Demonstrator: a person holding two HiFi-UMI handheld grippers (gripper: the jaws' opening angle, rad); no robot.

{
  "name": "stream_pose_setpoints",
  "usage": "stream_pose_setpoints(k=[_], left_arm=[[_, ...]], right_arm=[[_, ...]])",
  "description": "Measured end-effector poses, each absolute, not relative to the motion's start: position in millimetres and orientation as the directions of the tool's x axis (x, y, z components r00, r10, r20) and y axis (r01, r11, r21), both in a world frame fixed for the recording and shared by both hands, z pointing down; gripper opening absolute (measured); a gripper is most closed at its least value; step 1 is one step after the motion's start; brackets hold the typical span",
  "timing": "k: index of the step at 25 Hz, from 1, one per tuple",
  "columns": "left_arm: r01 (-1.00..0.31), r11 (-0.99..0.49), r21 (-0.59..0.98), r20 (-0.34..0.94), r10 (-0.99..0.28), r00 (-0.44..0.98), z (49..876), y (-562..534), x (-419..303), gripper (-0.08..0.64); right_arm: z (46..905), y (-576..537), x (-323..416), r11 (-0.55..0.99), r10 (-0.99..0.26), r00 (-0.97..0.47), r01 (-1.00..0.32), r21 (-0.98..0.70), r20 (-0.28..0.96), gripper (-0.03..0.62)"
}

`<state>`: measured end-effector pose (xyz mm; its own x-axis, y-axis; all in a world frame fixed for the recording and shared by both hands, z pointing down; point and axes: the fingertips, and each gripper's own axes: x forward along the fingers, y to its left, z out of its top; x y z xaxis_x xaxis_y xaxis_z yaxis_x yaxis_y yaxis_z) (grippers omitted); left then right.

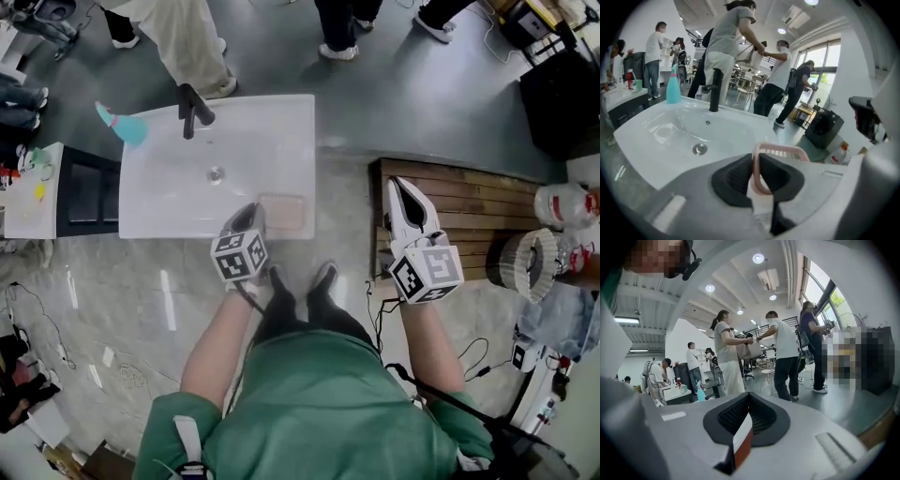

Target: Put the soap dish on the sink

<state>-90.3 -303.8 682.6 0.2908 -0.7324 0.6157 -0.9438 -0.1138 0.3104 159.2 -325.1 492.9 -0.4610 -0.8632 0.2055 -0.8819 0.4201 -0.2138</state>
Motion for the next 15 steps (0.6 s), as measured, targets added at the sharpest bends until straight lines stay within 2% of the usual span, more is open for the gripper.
stream_pose_setpoints(k=[7, 15], left_arm=[[-0.959, -0.084, 0.271, 0.685, -0.683, 0.253, 718.9, -298.1, -87.8, 0.048], [-0.965, -0.078, 0.249, 0.707, -0.667, 0.236, 735.9, -295.5, -82.2, 0.051]], right_arm=[[513.4, -323.4, 161.2, 0.391, -0.868, -0.437, -0.894, -0.219, 0.235, -0.011], [528.5, -314.4, 166.8, 0.366, -0.871, -0.420, -0.901, -0.234, 0.256, -0.011]])
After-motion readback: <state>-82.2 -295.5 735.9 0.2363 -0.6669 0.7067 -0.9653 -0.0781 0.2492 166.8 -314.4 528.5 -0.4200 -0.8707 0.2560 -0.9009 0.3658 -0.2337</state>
